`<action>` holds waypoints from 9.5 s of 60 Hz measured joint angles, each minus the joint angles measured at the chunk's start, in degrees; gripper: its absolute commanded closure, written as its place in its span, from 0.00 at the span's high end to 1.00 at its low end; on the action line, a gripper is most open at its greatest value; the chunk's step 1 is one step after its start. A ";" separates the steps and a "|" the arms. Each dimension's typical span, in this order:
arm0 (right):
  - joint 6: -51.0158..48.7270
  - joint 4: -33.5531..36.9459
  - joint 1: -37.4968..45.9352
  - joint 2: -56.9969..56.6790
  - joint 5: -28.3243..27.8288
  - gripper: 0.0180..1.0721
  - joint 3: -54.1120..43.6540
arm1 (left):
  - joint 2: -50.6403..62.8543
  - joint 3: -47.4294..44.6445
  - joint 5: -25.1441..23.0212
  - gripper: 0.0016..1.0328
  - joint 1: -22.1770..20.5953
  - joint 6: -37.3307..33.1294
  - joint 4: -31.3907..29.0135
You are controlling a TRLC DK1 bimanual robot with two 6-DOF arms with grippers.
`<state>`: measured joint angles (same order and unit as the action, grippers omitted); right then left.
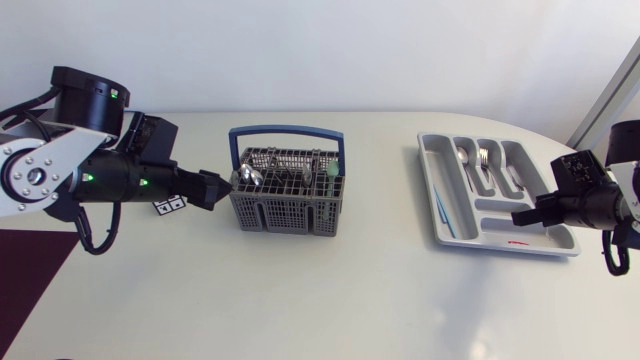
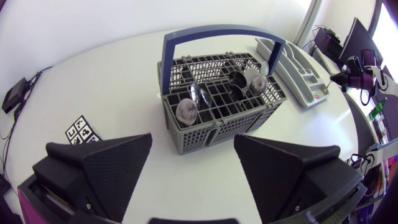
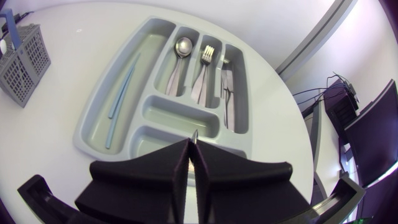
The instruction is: Transfer all utensils from the basket to the drawer tray.
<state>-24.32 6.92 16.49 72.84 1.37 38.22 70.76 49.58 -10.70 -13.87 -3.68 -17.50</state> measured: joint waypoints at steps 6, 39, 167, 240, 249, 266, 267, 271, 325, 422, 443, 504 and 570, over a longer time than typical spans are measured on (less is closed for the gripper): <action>-1.09 -3.61 1.01 2.89 2.19 0.10 -0.48 | -0.35 0.00 0.00 0.90 -0.50 0.00 -0.48; -0.90 -12.24 -6.27 13.66 10.25 0.71 -2.38 | -2.16 0.04 0.02 0.90 -1.07 0.00 -2.03; 33.70 7.63 -52.02 31.61 -8.90 0.40 37.51 | 2.38 4.35 6.69 0.87 -4.63 -0.02 -1.92; 37.35 7.08 -51.63 23.32 -13.92 0.08 36.17 | 2.43 2.73 6.69 0.87 -4.72 -0.02 -1.51; 37.70 10.08 -50.99 20.33 -18.73 0.08 36.24 | 2.43 2.73 6.69 0.87 -4.96 -0.02 -1.51; 39.60 16.83 -47.41 13.99 -25.68 0.08 37.27 | 2.43 2.73 6.69 0.87 -5.25 -0.02 -1.57; 39.69 17.40 -47.21 13.29 -26.12 0.08 37.35 | 2.43 2.73 6.69 0.87 -5.25 -0.02 -1.60; 39.82 19.30 -46.01 10.45 -27.21 0.08 37.66 | 2.43 2.73 6.69 0.87 -5.35 -0.02 -1.79; 18.91 15.93 -4.39 -5.53 -6.93 0.09 5.33 | 2.43 2.73 6.71 0.87 -9.81 0.02 -2.21; 16.46 7.76 10.32 8.04 -10.38 0.11 0.02 | -1.05 2.75 6.97 0.87 -11.08 0.04 -5.18; 22.67 6.03 1.66 16.02 -6.62 0.16 9.44 | -1.09 2.75 6.97 0.87 -11.45 0.04 -5.42; 22.16 7.26 -8.61 2.80 -14.91 0.80 5.90 | 9.22 9.29 6.95 0.81 -17.49 2.21 -0.57; 22.40 6.14 -16.57 4.09 -13.97 0.82 5.62 | 32.83 27.85 4.11 0.57 -17.75 2.60 3.06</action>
<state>-1.91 13.06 -0.08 76.93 -12.60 43.83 103.59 77.43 -6.59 -31.62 -1.08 -14.44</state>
